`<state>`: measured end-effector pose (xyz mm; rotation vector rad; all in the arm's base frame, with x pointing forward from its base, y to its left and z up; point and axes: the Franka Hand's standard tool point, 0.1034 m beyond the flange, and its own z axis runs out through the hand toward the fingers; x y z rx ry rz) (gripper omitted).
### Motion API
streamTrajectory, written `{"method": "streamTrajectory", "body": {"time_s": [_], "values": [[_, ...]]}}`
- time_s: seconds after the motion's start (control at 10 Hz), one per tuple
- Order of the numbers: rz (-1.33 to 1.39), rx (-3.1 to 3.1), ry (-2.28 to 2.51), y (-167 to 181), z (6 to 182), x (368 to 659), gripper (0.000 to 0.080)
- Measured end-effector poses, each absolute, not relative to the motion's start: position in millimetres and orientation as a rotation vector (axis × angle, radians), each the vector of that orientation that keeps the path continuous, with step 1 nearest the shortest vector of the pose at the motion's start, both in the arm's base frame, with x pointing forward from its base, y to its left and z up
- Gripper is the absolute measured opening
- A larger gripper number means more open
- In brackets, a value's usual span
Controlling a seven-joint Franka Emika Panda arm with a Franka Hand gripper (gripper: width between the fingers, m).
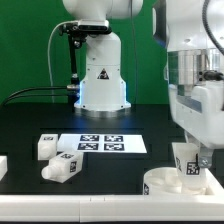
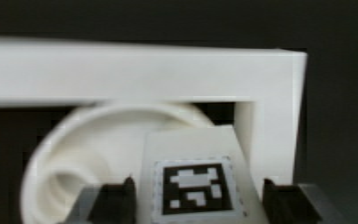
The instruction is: Assemble stool
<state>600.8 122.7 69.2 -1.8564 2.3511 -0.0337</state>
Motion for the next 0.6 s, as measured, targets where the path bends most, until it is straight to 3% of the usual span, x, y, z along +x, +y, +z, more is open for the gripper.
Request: {"method": "streamTrajectory", "body": {"time_s": [0.2,0.3,0.4,0.5,0.6], "values": [[0.003,-1.636,2.487,123.5,66.8,599.1,0.0338],[0.004,-1.644,2.482,124.4,66.8,598.9,0.0411],[0.003,-1.651,2.478,124.4,66.8,598.9,0.0545],[0.006,-1.757,2.413,124.2,66.7,597.6,0.0545],[0.027,-1.873,2.339,123.9,68.4,596.4,0.0631]]}}
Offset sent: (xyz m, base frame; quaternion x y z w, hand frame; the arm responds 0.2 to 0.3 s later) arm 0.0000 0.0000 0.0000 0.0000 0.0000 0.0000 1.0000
